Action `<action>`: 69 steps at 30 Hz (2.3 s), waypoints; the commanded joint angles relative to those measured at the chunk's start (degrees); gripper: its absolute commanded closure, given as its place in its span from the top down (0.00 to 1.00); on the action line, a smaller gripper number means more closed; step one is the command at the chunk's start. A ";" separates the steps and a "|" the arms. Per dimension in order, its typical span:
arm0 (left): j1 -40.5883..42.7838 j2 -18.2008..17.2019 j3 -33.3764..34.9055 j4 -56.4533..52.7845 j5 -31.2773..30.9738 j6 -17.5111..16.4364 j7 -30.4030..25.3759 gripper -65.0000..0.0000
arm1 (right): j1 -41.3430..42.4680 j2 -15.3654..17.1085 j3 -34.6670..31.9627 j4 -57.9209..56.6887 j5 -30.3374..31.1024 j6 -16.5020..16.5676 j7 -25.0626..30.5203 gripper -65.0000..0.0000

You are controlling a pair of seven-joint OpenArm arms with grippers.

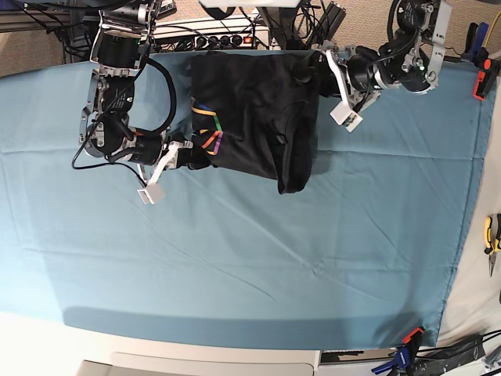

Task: Fold the T-shirt properly
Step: 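Grasp the folded black shirt's sides with both grippers, then lift and rotate the shirt with both grippers, pulling it toward the left gripper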

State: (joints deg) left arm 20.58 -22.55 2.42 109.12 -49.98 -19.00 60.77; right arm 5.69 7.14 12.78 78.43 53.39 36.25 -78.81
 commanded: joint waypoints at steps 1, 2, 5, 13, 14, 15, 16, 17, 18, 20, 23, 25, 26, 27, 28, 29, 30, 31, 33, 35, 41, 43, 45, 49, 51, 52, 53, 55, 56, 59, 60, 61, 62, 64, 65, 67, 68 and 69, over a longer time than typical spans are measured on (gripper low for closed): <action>-0.09 -0.46 -0.22 0.83 -0.98 -0.31 -0.81 0.61 | 0.48 0.46 0.07 0.57 -0.94 0.35 -1.19 0.00; -0.09 -0.44 -0.22 0.83 -1.01 -0.31 -0.81 0.61 | 0.48 0.46 0.07 0.57 -0.94 0.35 -1.19 0.00; -0.09 0.00 -0.22 0.83 -0.98 -0.33 -0.81 0.61 | 0.50 0.46 0.07 0.57 -0.96 0.35 -1.19 0.00; -0.13 0.79 -0.22 0.83 -0.11 -0.28 -0.90 0.36 | 0.50 0.46 0.07 0.57 -0.94 0.35 -1.19 0.00; -0.13 0.79 -0.22 0.83 -0.09 -0.28 -0.87 0.30 | 0.48 0.46 0.07 0.57 -0.94 0.35 -1.19 0.00; -0.11 0.81 -0.22 0.83 -0.07 -0.28 -0.87 0.22 | 0.50 0.46 0.07 0.57 -0.94 0.35 -1.19 0.00; -0.13 0.81 -0.22 0.83 0.20 -0.28 -0.87 0.13 | 0.50 0.46 0.07 0.57 -0.94 0.35 -1.19 0.00; -0.13 0.81 -0.22 0.83 0.42 -0.28 -0.90 0.03 | 0.50 0.46 0.07 0.57 -0.94 0.35 -1.19 0.00; -0.15 0.79 -0.22 0.83 0.61 -0.28 -0.90 0.00 | 0.50 0.46 0.07 0.57 -0.94 0.37 -1.19 0.00; -0.15 0.81 -0.22 0.83 1.62 -0.28 -1.36 0.00 | 0.50 0.46 0.07 0.57 -0.87 0.37 -1.19 0.00; -0.63 0.76 -0.22 0.83 2.49 -0.31 -1.49 0.00 | 0.50 0.46 0.07 0.59 0.50 0.63 -1.19 0.00; -1.14 0.68 -0.24 0.83 2.54 -0.37 -1.46 0.00 | 0.50 0.46 0.07 0.63 2.51 2.03 -1.19 0.00; -1.49 0.59 -0.24 0.83 2.91 -0.48 -1.46 0.00 | 0.50 0.46 0.07 0.70 3.32 2.38 -1.19 0.00; -1.86 0.44 -0.24 0.83 3.30 -0.48 -1.49 0.00 | 0.50 0.46 0.07 0.72 3.63 2.58 -1.19 0.00; -2.34 0.26 -0.24 0.83 3.34 -0.48 -1.46 0.00 | 0.50 0.46 0.07 0.74 3.63 2.58 -1.19 0.00; -2.71 -0.04 -0.24 0.83 3.34 -0.48 -1.49 0.00 | 0.48 0.46 0.07 0.74 3.63 2.56 -1.19 0.00; -3.15 -0.37 -0.24 0.83 3.34 -0.48 -1.49 0.00 | 0.48 0.46 0.07 0.74 3.63 2.56 -1.19 0.00; -3.50 -0.76 -0.24 0.83 3.34 -0.46 -1.51 0.00 | 0.48 0.46 0.07 0.74 3.63 2.56 -1.19 0.00; -4.15 -1.55 -0.24 0.83 3.37 -0.48 -1.66 0.00 | 0.48 0.46 0.07 0.74 3.63 2.56 -1.19 0.00; -4.68 -2.29 -0.24 0.83 3.56 -0.48 -1.77 0.00 | 0.48 0.44 0.07 0.74 3.87 2.54 -1.19 0.00; -6.69 -5.16 -0.24 0.76 3.98 -0.48 -2.21 0.00 | -0.46 -0.20 0.07 1.57 5.35 2.56 -1.19 0.00; -7.85 -6.27 -0.24 0.70 4.70 -0.46 -2.45 0.00 | -1.62 -0.70 0.07 3.26 5.29 2.56 -1.19 0.00; -9.25 -7.23 -0.24 0.63 5.05 -0.46 -3.02 0.00 | -3.26 -1.25 0.07 5.88 5.31 2.56 -1.19 0.00; -12.00 -8.35 -0.22 0.04 4.85 -0.24 -3.63 0.00 | -7.04 -2.12 0.07 12.07 5.27 2.93 -1.19 0.00; -13.11 -8.61 -0.22 -0.66 4.50 -0.26 -3.85 0.00 | -9.01 -2.16 0.07 14.84 5.27 3.45 -1.19 0.00; -13.68 -8.63 -0.22 -1.01 4.46 -0.26 -3.85 0.00 | -10.01 -2.23 0.07 16.04 5.22 3.45 -1.19 0.00; -14.21 -8.61 -0.22 -1.40 4.26 -0.28 -3.87 0.00 | -11.06 -2.36 0.04 16.98 5.27 3.43 -1.19 0.00; -15.28 -8.61 -0.22 -1.95 4.11 -0.26 -3.96 0.00 | -12.98 -2.86 0.07 18.10 5.29 3.45 -1.19 0.00; -15.89 -8.61 -0.22 -2.19 4.13 -0.26 -4.22 0.00 | -13.81 -3.10 0.07 18.27 5.29 3.43 -1.19 0.00; -17.92 -8.59 -0.15 -2.47 4.09 -0.26 -4.50 0.00 | -15.74 -3.85 0.07 18.32 5.42 3.43 -1.19 0.00; -18.67 -8.59 -0.13 -2.47 4.04 -0.26 -4.66 0.00 | -16.22 -4.04 0.07 18.32 5.53 3.43 -1.19 0.00; -19.43 -8.57 -0.11 -2.47 3.87 -0.26 -4.70 0.00 | -16.55 -4.24 0.07 18.32 5.73 3.43 -1.19 0.00; -20.06 -8.57 -0.11 -2.47 3.65 -0.26 -4.74 0.00 | -16.87 -4.46 0.07 18.32 5.77 3.43 -1.19 0.00; -21.53 -8.46 0.09 -2.47 3.23 -0.26 -4.72 0.00 | -17.46 -4.92 0.04 18.32 6.36 3.43 -1.19 0.00; -22.14 -8.31 0.11 -2.47 3.23 -0.26 -4.76 0.00 | -17.62 -5.14 0.02 18.32 6.67 3.43 -1.19 0.00; -23.19 -7.56 0.11 -2.47 3.13 -0.26 -4.74 0.00 | -17.94 -5.75 0.02 18.32 7.50 3.43 -1.19 0.00; -23.61 -7.02 0.11 -2.49 3.02 -0.28 -4.76 0.00 | -18.08 -6.05 -0.02 18.32 7.72 3.48 -1.19 0.00; -23.96 -6.40 0.13 -2.49 2.86 -0.28 -4.76 0.00 | -18.12 -6.45 -0.04 18.32 7.72 3.48 -1.19 0.00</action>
State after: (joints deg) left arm -2.26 -28.38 2.94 105.86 -46.09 -19.07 57.74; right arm -12.71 0.60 12.73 95.70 59.81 39.11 -80.14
